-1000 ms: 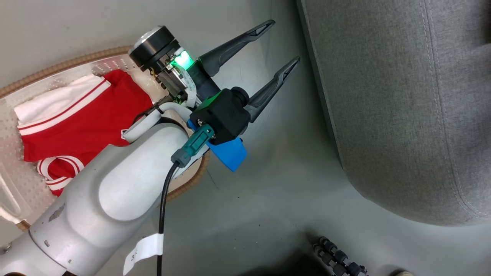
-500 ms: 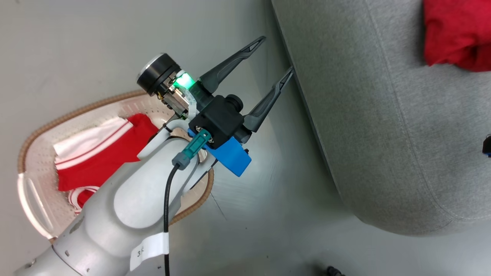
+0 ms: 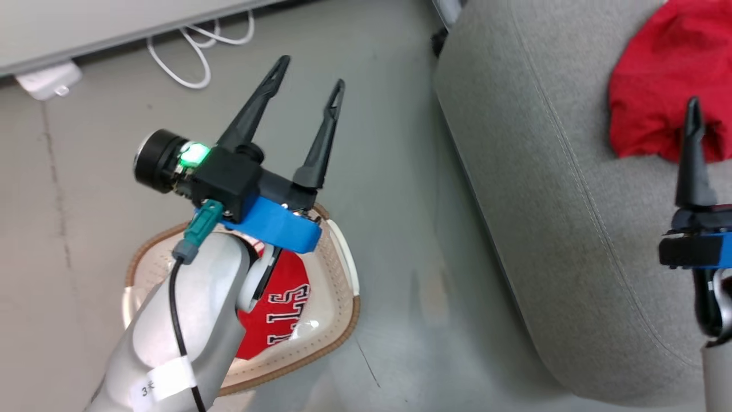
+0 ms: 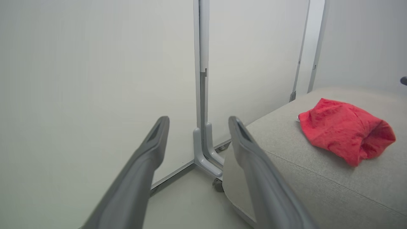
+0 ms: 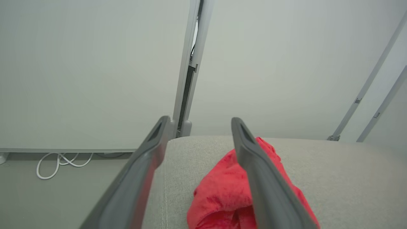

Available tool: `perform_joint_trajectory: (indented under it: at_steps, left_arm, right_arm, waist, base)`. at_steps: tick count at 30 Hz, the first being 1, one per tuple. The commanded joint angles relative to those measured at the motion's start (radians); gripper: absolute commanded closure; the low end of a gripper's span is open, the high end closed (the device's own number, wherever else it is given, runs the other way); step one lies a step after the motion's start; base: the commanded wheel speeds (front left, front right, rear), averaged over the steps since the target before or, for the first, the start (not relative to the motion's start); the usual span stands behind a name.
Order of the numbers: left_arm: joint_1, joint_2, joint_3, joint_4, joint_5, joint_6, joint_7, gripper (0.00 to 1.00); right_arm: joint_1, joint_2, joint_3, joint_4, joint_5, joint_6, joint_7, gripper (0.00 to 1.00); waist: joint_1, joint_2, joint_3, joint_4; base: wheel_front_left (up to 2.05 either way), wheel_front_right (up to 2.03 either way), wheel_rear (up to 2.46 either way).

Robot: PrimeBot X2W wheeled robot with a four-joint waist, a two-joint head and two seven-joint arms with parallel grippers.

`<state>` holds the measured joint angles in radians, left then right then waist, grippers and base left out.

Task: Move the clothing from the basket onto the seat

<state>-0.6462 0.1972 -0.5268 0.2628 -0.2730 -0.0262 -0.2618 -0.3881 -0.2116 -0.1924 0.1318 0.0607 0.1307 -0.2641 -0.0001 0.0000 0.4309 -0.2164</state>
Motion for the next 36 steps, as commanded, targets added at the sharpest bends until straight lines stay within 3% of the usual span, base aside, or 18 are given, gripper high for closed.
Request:
perform_joint_trajectory:
  at_steps: [1,11,21,36]
  left_arm:
    - [0.025,-0.004,0.024,-0.004,0.006,0.005,-0.005,0.00]
    - [0.181,-0.060,0.236,-0.007,0.047,-0.018,-0.005,0.00]
    - [0.333,-0.110,0.381,-0.016,0.098,-0.055,-0.005,0.00]
    - [0.481,-0.143,0.472,0.022,0.136,-0.093,-0.005,0.00]
  right_arm:
    - [0.018,0.006,0.015,-0.009,-0.003,0.000,-0.001,0.00]
    - [0.066,0.033,0.128,-0.035,0.006,0.000,-0.001,0.00]
    - [0.143,0.055,0.158,-0.001,0.036,0.000,-0.001,0.00]
    - [0.277,0.091,0.141,0.081,0.068,0.000,-0.001,0.00]
  waist:
    - [0.0001,0.0000,-0.060,0.055]
    - [0.0001,0.0000,-0.181,0.168]
    - [0.0001,0.0000,-0.268,0.257]
    - [0.0001,0.0000,-0.356,0.314]
  base:
    - [0.00,0.00,0.00]
    - [0.00,0.00,0.00]
    - [0.00,0.00,0.00]
    - [0.00,0.00,0.00]
